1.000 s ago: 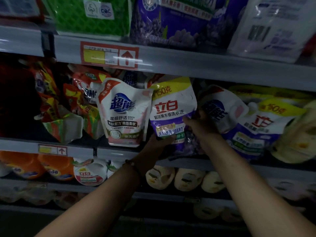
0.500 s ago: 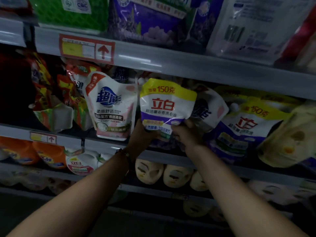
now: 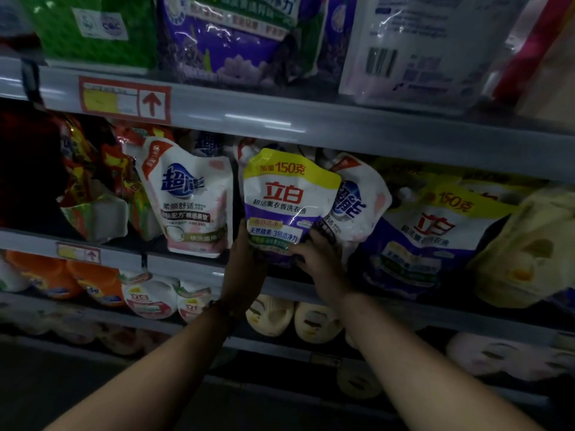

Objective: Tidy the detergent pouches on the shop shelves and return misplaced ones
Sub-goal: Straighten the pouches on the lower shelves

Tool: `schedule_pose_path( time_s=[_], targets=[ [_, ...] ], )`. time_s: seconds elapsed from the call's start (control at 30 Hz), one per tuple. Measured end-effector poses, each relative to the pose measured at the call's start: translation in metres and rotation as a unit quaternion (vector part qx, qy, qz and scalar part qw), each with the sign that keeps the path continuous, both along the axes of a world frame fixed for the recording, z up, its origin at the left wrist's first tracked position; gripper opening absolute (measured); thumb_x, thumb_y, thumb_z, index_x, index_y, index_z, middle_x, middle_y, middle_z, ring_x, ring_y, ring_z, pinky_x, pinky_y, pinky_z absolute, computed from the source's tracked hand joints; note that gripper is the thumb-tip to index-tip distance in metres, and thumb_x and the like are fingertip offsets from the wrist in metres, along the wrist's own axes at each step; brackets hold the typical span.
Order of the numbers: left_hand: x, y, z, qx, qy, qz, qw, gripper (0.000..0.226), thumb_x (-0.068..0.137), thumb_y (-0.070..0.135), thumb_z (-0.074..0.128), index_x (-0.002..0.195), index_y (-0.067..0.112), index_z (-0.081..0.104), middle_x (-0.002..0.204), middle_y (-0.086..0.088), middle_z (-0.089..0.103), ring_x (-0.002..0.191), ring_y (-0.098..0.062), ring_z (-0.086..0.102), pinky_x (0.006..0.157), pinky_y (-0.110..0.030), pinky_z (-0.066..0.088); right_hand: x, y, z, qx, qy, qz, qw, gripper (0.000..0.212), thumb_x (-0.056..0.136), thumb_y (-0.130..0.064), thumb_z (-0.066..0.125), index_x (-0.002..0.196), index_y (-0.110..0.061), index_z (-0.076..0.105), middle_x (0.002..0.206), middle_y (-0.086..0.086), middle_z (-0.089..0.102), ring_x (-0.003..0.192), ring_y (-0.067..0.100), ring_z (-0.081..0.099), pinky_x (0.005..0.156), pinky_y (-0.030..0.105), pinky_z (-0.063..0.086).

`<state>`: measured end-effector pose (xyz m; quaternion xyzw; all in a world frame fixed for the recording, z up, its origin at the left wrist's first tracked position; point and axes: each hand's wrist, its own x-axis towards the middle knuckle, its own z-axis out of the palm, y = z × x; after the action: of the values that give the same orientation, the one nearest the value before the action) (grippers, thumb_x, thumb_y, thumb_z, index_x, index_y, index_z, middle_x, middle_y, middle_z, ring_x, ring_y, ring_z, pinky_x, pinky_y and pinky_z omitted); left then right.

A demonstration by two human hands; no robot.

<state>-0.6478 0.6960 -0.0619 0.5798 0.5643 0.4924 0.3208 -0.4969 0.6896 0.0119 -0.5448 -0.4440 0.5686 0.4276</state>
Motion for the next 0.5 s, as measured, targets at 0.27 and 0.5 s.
schedule_pose_path(
  time_s=[0.27, 0.5],
  targets=[
    [-0.005, -0.056, -0.010, -0.068, 0.278, 0.000, 0.958, 0.089, 0.092, 0.032, 0.066, 0.158, 0.030, 0.007, 0.164, -0.003, 0.022, 0.144, -0.026, 0.035, 0.115, -0.057, 0.028, 0.003, -0.003, -0.020, -0.044, 0.107, -0.004, 0.993, 0.045, 0.090, -0.006, 0.059, 0.131, -0.023, 0.055, 0.124, 0.001, 0.063, 0.112, 0.019, 0.060, 0.089, 0.034, 0.051],
    [-0.012, -0.110, 0.022, -0.167, 0.403, 0.020, 0.899, 0.069, 0.100, 0.049, 0.044, 0.158, 0.031, 0.012, 0.167, -0.001, 0.007, 0.154, -0.022, 0.002, 0.124, -0.045, 0.005, 0.019, -0.044, -0.019, 0.036, -0.264, 0.117, 0.957, 0.074, 0.089, -0.034, 0.060, 0.152, -0.035, 0.023, 0.159, -0.005, 0.025, 0.143, 0.019, 0.029, 0.111, 0.039, 0.036]
  ],
)
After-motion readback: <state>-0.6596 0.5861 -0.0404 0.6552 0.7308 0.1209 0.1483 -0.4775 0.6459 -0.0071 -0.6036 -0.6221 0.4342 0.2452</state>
